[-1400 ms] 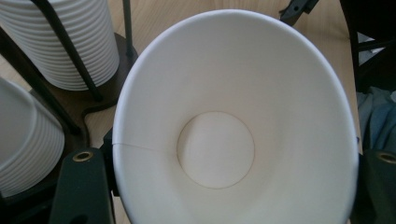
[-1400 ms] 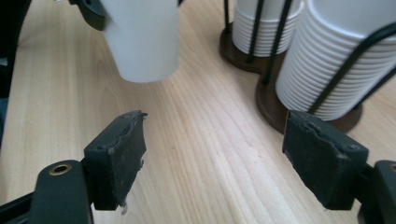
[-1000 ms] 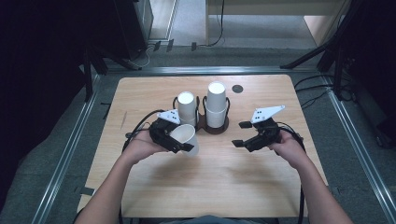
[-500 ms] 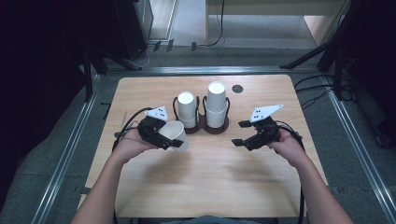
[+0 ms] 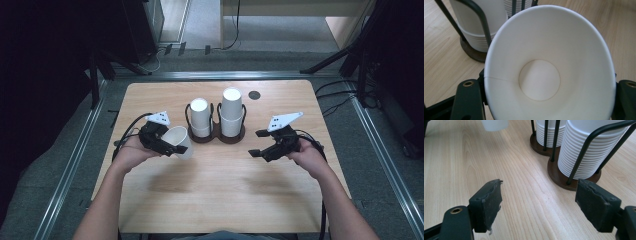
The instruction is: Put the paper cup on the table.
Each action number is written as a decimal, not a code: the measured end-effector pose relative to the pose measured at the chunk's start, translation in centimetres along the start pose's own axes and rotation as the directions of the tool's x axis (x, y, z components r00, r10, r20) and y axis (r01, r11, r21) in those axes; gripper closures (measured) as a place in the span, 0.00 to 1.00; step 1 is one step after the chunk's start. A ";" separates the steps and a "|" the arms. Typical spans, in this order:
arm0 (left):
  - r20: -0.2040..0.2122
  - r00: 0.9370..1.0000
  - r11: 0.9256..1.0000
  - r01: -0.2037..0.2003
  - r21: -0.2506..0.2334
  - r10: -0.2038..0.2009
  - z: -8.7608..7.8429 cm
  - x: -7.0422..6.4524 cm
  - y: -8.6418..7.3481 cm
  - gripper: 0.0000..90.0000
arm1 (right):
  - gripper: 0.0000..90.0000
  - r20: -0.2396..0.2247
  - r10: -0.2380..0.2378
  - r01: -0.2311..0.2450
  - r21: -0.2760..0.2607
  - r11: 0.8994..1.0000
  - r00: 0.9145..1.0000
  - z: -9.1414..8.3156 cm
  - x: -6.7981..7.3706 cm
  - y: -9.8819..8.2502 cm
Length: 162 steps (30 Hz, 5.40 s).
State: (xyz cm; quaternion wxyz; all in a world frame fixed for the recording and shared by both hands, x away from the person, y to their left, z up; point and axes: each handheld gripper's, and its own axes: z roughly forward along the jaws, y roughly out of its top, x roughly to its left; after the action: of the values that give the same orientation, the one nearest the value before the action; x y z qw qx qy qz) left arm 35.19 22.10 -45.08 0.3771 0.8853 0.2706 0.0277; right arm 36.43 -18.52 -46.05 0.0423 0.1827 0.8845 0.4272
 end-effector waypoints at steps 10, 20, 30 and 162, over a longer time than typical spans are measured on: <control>-0.012 0.999 0.999 0.043 -0.012 -0.043 -0.6 1.4 -0.7 0.31 | 0.24 0.001 -0.004 0.004 0.016 1.000 1.000 0.3 -0.1 -0.2; -0.075 0.994 0.997 0.077 -0.025 -0.078 -1.7 2.8 -1.3 0.31 | 0.24 0.004 0.000 0.000 0.027 1.000 1.000 0.3 -0.2 -0.5; -0.121 0.987 0.994 0.106 -0.025 -0.108 -2.6 4.2 -1.7 0.31 | 0.24 0.015 0.003 -0.004 0.030 1.000 1.000 0.1 -0.1 -0.9; -0.266 0.923 0.961 0.261 -0.093 -0.277 -4.0 5.4 -0.1 0.01 | 0.24 0.047 -0.018 0.013 0.107 0.994 0.999 0.0 0.3 -2.4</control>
State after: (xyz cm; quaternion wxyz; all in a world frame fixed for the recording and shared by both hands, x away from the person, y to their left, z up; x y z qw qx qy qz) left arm 38.74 27.48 -43.19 0.3603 0.8164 0.4386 0.1062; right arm 35.45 -19.74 -47.87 0.0572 0.1880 0.9061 0.3746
